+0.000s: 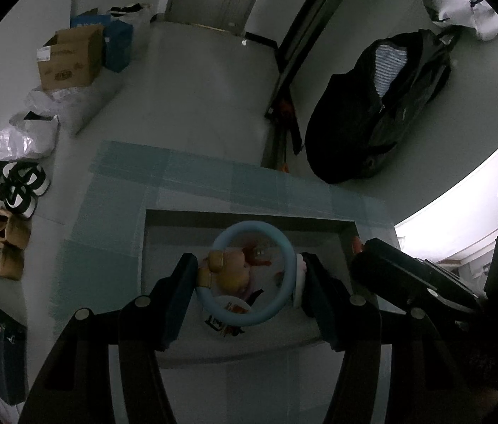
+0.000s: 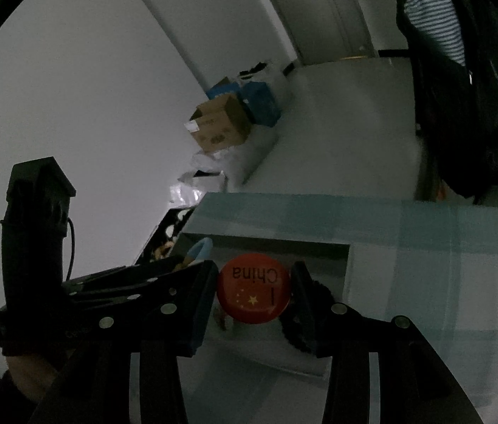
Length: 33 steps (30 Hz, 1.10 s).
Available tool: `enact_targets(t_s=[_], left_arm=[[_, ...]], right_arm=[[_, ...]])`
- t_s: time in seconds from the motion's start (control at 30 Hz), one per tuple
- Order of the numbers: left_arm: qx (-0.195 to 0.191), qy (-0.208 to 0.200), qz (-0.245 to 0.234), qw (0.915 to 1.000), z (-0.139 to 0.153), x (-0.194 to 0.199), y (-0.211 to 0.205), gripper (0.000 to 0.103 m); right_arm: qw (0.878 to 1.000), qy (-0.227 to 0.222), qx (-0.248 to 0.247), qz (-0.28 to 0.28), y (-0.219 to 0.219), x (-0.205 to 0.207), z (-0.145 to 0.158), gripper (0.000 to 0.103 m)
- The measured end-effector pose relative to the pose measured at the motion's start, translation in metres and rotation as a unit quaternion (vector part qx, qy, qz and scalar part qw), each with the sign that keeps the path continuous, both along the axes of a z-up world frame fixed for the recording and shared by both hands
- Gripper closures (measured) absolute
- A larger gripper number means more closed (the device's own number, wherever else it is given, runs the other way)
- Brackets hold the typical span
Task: Organize jewelry
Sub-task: 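Carry the blue ring and red disc over the grey box, then open both tools to release the ring and disc into the box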
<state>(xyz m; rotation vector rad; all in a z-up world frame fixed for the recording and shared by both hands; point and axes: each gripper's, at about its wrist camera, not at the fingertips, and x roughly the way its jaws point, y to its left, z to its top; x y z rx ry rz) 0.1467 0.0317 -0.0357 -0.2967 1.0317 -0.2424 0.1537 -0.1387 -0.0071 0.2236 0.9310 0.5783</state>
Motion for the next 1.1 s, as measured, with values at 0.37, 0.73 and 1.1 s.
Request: enact_targets(t_s=[0.37,0.73,1.1], left_arm=[[0.006,0.009,-0.003,0.9999,-0.008,0.004,-0.005,0.047],[0.003,0.018,-0.02,0.9996,-0.011,0.006,-0.008,0.046],[-0.011,0.016,-0.015,0.9997,-0.008,0.001,-0.004,0.046]], right_arm=[[1.0,0.02,-0.007,-0.015,-0.001,0.004,-0.008,0.061],[0.999,0.028,-0.013,-0.025,-0.003,0.001,-0.01,0.058],[0.999,-0.001,-0.003,-0.048,-0.021,-0.01,0.005,0.037]])
